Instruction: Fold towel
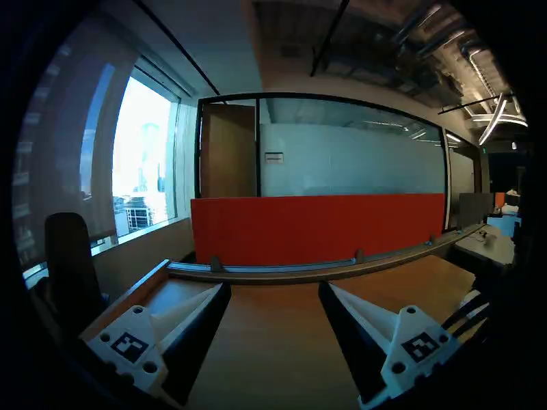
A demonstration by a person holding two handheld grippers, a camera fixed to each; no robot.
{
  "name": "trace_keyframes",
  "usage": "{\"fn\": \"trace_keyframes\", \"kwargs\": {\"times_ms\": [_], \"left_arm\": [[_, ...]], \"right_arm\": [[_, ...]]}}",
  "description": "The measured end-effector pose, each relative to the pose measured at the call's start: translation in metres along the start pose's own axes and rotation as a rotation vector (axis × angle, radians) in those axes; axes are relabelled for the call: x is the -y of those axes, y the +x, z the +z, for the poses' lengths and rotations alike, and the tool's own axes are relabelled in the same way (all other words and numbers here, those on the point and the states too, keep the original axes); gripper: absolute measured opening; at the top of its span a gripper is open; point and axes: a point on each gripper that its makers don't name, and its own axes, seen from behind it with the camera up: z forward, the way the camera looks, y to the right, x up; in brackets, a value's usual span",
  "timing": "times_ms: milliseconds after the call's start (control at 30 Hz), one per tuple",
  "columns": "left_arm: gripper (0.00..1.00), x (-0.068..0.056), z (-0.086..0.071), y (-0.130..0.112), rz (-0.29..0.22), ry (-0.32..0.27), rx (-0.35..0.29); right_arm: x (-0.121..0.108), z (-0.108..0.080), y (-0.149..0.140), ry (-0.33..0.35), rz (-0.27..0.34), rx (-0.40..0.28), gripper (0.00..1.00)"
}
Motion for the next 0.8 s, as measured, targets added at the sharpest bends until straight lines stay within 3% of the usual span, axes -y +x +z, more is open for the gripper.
{"fn": "trace_keyframes", "kwargs": {"times_ms": [200,500,800], "left_arm": [[0.95,0.001,0.000,-0.005,-0.007,-0.004,0.004],[0.95,0.002,-0.002,-0.009,0.035,-0.003,-0.002],[0.95,0.006,-0.003,-0.026,0.014,-0.016,-0.020]], "right_arm": [[0.002,0.001,0.004,-0.006,0.012,-0.003,1.00],[0.014,-0.001,0.014,-0.005,0.020,-0.007,1.00],[0.027,-0.011,0.011,-0.005,0.019,-0.008,1.00]]}}
